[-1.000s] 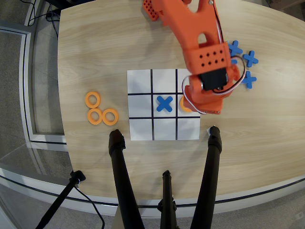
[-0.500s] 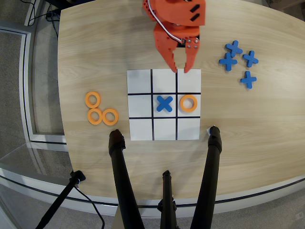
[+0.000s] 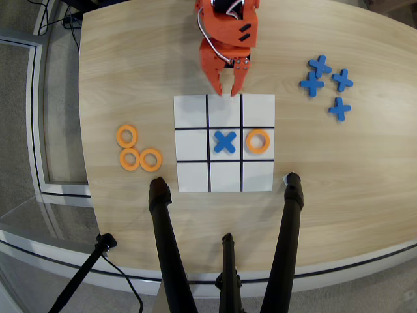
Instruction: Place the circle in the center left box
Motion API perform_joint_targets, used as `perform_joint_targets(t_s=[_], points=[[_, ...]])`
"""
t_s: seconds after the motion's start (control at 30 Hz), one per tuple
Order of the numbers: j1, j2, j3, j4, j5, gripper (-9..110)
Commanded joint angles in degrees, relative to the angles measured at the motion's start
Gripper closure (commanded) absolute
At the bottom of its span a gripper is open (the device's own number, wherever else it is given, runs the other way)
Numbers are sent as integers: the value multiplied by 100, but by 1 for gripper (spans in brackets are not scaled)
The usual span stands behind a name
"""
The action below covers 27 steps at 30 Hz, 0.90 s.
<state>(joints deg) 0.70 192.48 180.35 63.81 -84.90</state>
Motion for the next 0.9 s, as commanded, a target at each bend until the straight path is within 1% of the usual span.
perform_joint_targets(t_s=[0.0,0.23,0.63,0.87], points=[[-88,-18,316,220,-44,101],[-237,-18,316,756,-475,102],[-466,-9,316,853,-510,102],[-413,-9,316,879,-457,101]])
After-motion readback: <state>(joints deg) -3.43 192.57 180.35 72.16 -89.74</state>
